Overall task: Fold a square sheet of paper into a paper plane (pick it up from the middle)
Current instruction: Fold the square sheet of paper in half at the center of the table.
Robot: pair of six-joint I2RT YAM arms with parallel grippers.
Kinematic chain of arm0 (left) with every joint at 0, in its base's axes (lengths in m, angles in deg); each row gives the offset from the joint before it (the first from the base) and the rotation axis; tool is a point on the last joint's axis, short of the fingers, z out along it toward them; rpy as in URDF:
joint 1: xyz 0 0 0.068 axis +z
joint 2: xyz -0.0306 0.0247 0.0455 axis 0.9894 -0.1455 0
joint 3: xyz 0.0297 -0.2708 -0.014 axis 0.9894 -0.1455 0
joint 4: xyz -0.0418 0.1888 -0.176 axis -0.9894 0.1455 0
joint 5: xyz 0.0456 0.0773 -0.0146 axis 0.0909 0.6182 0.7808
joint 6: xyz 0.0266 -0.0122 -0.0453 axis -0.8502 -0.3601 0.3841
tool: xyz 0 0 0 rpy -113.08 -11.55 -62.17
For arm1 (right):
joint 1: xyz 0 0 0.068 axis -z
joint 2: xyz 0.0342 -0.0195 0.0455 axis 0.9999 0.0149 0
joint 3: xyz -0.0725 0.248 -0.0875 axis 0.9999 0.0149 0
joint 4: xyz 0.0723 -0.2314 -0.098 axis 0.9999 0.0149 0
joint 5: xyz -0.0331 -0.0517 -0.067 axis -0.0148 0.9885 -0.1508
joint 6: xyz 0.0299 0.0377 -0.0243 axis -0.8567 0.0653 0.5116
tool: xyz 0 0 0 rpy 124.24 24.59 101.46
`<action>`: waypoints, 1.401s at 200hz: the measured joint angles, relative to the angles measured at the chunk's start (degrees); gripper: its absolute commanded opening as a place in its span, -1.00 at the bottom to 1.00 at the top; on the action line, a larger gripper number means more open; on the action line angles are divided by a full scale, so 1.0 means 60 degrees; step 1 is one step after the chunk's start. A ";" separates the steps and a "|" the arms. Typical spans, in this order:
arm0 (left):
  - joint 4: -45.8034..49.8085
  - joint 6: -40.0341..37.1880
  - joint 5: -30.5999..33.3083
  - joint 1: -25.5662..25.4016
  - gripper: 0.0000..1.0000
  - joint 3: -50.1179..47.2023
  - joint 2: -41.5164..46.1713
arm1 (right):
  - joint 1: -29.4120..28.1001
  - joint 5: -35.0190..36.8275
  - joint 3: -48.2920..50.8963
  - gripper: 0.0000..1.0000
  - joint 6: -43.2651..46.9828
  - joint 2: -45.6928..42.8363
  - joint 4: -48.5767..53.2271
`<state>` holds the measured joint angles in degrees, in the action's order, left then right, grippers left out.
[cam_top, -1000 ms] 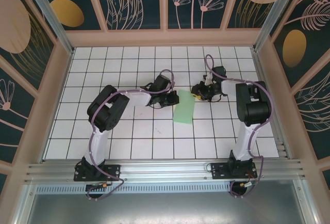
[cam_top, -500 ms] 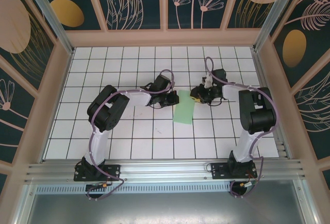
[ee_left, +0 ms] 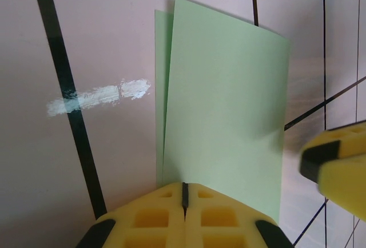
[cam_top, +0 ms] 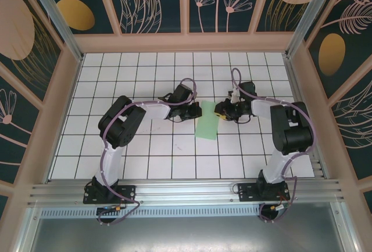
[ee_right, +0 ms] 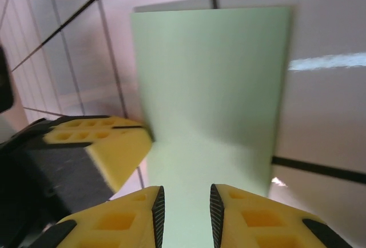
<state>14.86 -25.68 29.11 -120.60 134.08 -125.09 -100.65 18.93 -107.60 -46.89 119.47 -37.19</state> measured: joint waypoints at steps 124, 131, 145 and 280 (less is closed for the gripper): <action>0.0000 0.0000 0.0000 0.0000 -0.90 0.0000 0.0000 | -0.0565 0.0197 0.1406 -0.36 -0.0357 -0.0572 -0.0178; -0.0004 0.0004 0.0000 0.0000 -0.90 0.0000 0.0000 | -0.0565 0.0168 0.1453 -0.36 -0.0353 -0.0718 -0.0142; 0.0000 0.0000 0.0000 0.0000 -0.90 0.0000 0.0000 | -0.0576 0.0098 0.1555 -0.36 -0.0353 -0.1071 -0.0095; 0.0004 0.0000 0.0000 0.0000 -0.90 0.0007 0.0000 | -0.1115 -0.0117 0.2503 -0.35 -0.0397 -0.1909 0.0007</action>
<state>14.88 -25.68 29.11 -120.60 134.13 -125.09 -107.34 18.23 -92.58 -49.27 108.02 -37.14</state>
